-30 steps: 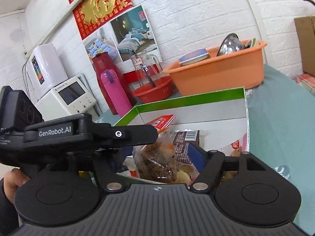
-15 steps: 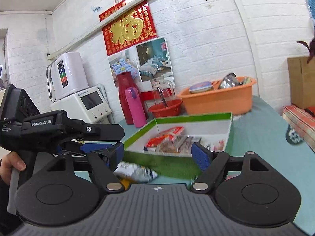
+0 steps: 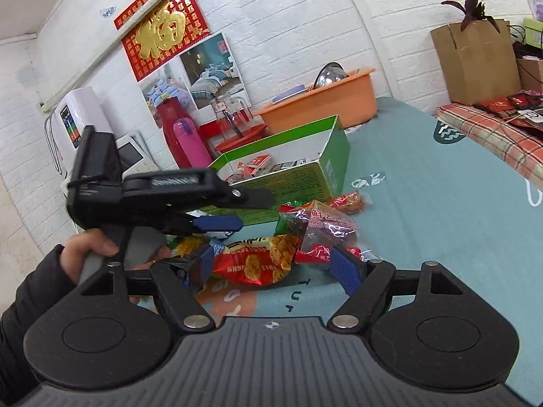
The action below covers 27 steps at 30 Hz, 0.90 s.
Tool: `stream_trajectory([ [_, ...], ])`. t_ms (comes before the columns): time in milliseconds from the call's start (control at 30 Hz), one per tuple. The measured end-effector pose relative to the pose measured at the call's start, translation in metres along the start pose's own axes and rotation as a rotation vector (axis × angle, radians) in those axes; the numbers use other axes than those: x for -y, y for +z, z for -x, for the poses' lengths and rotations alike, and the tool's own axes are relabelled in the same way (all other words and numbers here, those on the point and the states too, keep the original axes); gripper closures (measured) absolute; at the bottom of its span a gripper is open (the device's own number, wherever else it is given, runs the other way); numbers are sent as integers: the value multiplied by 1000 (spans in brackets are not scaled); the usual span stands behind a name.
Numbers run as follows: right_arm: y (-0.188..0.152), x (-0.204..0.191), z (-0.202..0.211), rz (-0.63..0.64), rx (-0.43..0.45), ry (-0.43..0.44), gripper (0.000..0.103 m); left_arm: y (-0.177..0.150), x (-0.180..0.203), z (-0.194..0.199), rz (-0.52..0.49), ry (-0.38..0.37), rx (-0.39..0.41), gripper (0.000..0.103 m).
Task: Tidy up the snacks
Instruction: 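Grasp the red spicy-snack bag on the table with the left gripper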
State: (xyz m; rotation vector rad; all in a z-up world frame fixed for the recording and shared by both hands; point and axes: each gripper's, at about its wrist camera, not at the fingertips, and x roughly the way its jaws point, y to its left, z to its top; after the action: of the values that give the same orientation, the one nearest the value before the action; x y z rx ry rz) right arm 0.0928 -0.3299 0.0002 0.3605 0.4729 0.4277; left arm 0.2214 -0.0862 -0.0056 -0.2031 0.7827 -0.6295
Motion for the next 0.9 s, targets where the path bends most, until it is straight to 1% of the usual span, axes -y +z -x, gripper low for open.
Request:
stream_trajectory([
  [100,-4,2,0,-14,-12,7,0,-11,6,-1,-26,-14,-55,0],
  [200,-8,4,3,-19,-22,14,0,-26,12,5,-45,-3,-98,0],
  [267,-11,5,5,-23,-26,15,0,-36,16,11,-27,-17,-133,0],
  [300,-12,7,6,-24,-37,17,0,-40,17,17,3,-25,-135,0],
  [333,-14,8,7,-26,-42,16,0,-43,17,21,27,-63,-146,0],
  [367,-15,9,9,-32,-42,20,0,-46,15,27,60,-92,-142,0],
  [433,-17,12,10,-47,-43,32,0,-50,9,33,119,-120,-124,0],
  [500,-16,11,8,-50,-51,28,0,-50,1,35,179,-123,-101,0],
  [567,-17,9,4,-46,-62,29,0,-47,-2,31,213,-121,-88,0],
  [667,-16,6,-3,-46,-68,46,0,-44,-6,21,242,-135,-101,0],
  [800,-14,0,-18,-41,-87,60,0,-39,-6,15,248,-151,-89,0],
  [900,-15,0,-31,-46,-112,43,0,-40,-9,14,253,-162,-86,0],
])
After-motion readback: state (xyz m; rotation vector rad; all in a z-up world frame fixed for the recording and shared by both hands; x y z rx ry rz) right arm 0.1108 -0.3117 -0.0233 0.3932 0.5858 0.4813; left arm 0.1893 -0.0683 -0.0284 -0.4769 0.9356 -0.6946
